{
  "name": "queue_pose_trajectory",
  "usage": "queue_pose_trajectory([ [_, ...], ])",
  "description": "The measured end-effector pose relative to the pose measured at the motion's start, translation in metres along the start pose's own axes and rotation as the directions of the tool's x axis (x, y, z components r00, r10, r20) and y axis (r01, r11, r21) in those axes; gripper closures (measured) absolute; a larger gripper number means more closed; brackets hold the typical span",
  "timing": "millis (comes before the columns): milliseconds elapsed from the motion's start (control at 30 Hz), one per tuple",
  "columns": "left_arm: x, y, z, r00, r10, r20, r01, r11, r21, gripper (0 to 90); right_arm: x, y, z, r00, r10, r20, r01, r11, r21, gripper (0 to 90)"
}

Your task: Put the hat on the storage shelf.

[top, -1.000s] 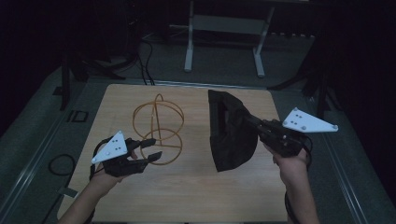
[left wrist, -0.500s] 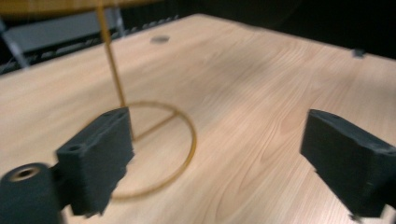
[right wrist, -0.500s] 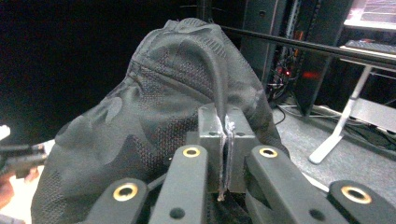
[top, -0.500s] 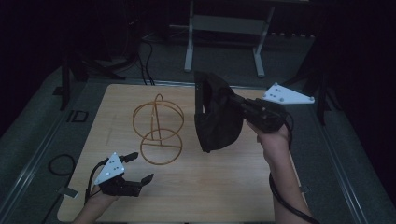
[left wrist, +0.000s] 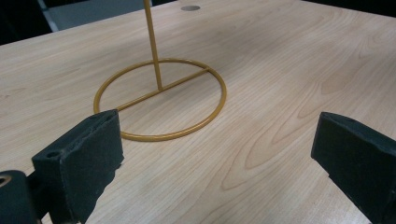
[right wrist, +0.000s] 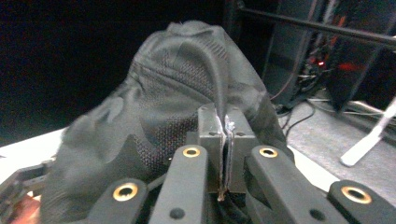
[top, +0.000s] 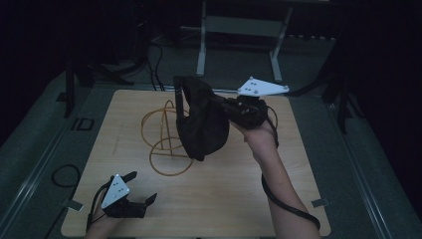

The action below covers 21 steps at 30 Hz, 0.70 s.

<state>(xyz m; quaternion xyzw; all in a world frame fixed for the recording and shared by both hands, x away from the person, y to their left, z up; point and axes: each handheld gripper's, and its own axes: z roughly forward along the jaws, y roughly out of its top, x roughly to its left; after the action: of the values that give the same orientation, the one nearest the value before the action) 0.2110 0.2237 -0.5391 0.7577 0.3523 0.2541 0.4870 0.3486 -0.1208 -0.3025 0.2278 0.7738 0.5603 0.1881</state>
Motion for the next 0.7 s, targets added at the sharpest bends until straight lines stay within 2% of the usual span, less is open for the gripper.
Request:
queue_pose_trajectory([
  [167,0.004,-0.003,-0.002,0.9998,-0.015,-0.012,0.015,0.9999,-0.003,2.7,0.007,0.001,0.022,0.9995,-0.01,-0.03,0.012,0.999,0.043,87.8],
  [233,0.005,-0.004,-0.002,0.9997,-0.018,-0.014,0.018,0.9998,-0.002,2.6,0.008,0.001,0.025,0.9992,-0.007,-0.038,0.008,0.999,0.047,87.8],
  [333,0.006,-0.005,-0.002,0.9996,-0.024,-0.013,0.024,0.9997,-0.005,2.7,0.012,0.002,0.042,0.9979,-0.002,-0.064,0.006,0.998,0.068,87.8],
  [433,0.006,-0.006,-0.002,0.9997,-0.014,-0.021,0.014,0.9999,-0.006,2.7,0.015,0.002,0.053,0.9966,-0.002,-0.082,0.008,0.997,0.082,87.8],
  [600,0.007,-0.006,-0.002,0.9997,-0.02,-0.014,0.02,0.9998,-0.003,2.7,0.02,0.001,0.066,0.9946,0.004,-0.104,0.007,0.995,0.1,87.7],
  [700,0.007,-0.007,-0.003,0.9998,-0.016,-0.011,0.016,0.9999,-0.004,2.7,0.022,-0.001,0.078,0.993,0.022,-0.116,-0.008,0.993,0.12,87.6],
])
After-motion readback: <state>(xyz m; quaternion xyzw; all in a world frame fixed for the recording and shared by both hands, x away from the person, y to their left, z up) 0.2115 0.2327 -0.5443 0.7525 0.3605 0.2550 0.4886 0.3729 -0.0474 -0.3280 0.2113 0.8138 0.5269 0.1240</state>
